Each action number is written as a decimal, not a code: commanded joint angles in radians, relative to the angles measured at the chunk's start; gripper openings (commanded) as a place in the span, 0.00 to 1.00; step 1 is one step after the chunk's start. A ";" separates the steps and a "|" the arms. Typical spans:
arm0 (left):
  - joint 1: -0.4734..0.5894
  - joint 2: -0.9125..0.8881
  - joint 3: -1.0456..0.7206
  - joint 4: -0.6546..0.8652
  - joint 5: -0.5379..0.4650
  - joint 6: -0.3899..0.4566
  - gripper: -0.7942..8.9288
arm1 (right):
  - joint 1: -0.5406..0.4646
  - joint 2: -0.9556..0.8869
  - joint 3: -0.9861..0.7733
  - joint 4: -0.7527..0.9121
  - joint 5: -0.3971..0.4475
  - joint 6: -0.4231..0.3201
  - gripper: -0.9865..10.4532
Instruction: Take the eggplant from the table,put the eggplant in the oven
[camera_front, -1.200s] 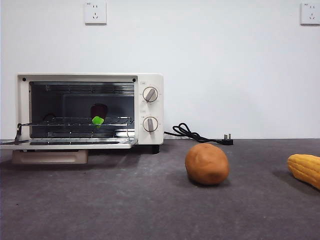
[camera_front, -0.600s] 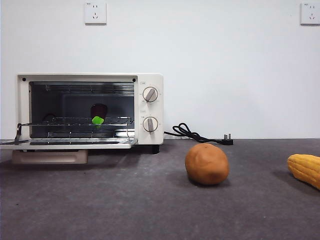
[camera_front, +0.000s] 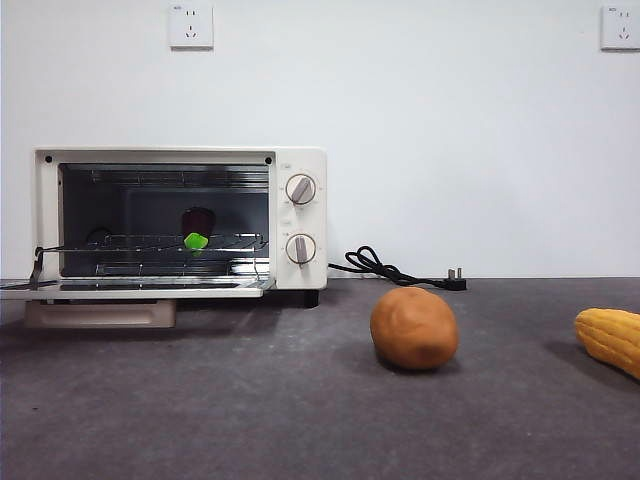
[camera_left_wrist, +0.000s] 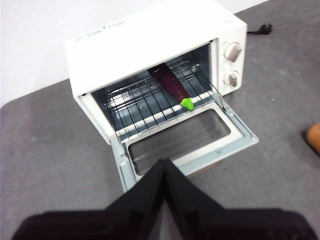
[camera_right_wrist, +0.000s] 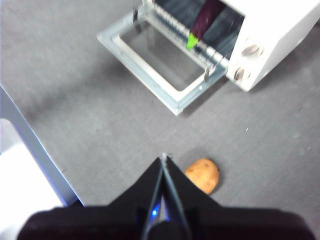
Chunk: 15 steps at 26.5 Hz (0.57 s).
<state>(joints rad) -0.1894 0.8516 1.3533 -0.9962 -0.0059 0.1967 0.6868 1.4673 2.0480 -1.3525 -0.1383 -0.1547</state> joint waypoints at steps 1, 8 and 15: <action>0.087 0.060 -0.006 0.070 0.107 -0.017 0.07 | 0.001 -0.037 0.000 -0.023 -0.003 -0.006 0.08; 0.411 0.369 -0.006 0.141 0.463 -0.042 0.08 | 0.001 -0.210 -0.087 -0.023 0.002 -0.004 0.08; 0.479 0.529 -0.006 0.196 0.546 0.017 0.08 | 0.001 -0.354 -0.295 -0.023 0.069 0.004 0.08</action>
<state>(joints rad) 0.2844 1.3682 1.3533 -0.8089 0.5327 0.1841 0.6868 1.1183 1.7733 -1.3525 -0.0738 -0.1539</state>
